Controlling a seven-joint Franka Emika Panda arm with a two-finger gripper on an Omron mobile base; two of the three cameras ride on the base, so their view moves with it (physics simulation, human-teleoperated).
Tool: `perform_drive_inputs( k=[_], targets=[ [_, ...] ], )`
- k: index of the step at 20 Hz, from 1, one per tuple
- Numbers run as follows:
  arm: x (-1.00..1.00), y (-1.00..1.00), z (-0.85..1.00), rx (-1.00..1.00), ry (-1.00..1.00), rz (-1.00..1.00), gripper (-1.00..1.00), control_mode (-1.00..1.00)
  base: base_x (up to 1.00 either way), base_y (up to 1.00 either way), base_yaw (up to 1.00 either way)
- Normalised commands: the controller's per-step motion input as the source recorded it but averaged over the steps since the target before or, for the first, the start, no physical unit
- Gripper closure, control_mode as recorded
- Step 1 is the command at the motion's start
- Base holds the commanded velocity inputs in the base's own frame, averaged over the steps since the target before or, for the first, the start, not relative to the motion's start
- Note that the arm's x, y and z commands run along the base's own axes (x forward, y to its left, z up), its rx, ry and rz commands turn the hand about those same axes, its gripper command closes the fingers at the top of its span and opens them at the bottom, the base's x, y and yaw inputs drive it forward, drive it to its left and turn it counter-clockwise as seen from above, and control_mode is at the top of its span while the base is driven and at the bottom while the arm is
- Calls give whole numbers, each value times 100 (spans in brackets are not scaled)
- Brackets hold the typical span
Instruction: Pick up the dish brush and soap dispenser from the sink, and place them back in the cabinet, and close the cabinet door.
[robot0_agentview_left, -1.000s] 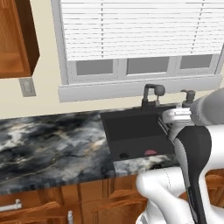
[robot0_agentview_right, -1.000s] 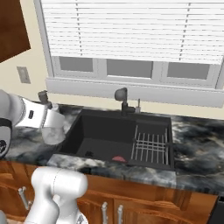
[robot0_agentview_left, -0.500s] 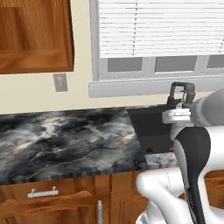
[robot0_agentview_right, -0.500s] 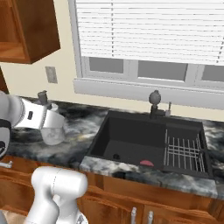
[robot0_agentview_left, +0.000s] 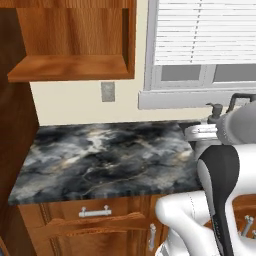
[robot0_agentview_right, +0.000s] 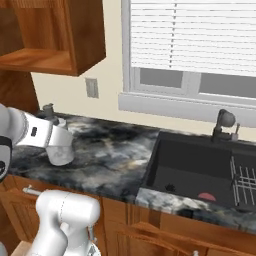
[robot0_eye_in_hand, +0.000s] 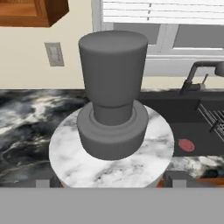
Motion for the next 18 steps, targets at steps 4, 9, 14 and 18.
perform_drive_inputs(
  k=[4,9,14,18],
  targets=[
    [0,0,0,0,0,0,100,100,0,33,7],
    [0,0,0,0,0,0,100,100,0,42,5],
    [0,0,0,0,0,0,100,100,0,47,3],
    [0,0,0,0,0,0,100,100,0,42,3]
  ],
)
